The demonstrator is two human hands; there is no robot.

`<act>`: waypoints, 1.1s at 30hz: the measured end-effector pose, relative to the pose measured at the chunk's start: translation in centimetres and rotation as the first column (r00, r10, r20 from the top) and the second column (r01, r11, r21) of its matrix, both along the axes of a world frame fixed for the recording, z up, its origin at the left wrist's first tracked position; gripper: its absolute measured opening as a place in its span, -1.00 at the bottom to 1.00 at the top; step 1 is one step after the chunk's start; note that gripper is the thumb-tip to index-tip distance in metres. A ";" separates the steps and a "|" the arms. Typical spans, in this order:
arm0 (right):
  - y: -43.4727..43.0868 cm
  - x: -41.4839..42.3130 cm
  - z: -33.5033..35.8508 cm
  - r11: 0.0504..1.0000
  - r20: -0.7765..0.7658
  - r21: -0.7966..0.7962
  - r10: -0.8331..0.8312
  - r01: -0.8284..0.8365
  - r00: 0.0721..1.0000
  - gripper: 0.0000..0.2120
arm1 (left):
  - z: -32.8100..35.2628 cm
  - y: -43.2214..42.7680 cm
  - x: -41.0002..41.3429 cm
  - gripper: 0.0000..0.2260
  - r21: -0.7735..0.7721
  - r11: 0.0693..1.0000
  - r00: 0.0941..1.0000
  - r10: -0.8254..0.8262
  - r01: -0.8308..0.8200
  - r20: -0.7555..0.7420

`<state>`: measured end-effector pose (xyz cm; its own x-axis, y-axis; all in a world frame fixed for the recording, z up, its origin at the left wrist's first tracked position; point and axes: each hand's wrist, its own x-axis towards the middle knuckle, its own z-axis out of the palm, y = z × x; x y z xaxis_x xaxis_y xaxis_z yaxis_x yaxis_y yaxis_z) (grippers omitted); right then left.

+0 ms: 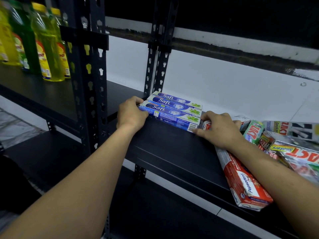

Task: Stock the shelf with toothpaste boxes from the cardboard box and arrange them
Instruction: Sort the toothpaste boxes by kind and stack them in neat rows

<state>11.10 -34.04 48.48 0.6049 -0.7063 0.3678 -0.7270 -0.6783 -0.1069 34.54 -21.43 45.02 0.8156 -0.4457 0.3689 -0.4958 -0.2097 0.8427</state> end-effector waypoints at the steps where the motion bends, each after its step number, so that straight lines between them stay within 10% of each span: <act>1: 0.0 0.0 0.0 1.000 -0.002 0.001 0.002 -0.002 1.000 -0.55 | 0.0 0.0 0.0 -0.69 -0.002 1.000 1.000 0.002 -0.002 0.002; 17: 0.2 -0.2 0.4 0.999 0.013 0.050 0.007 -0.008 1.000 -0.56 | 0.2 0.1 -0.1 -0.70 -0.005 1.000 0.999 -0.026 0.026 0.040; 33: 3.3 -10.8 4.8 0.995 0.065 0.068 0.063 -0.067 0.996 -0.62 | 1.3 0.7 -3.9 -0.59 0.403 0.913 0.710 -0.321 0.057 0.626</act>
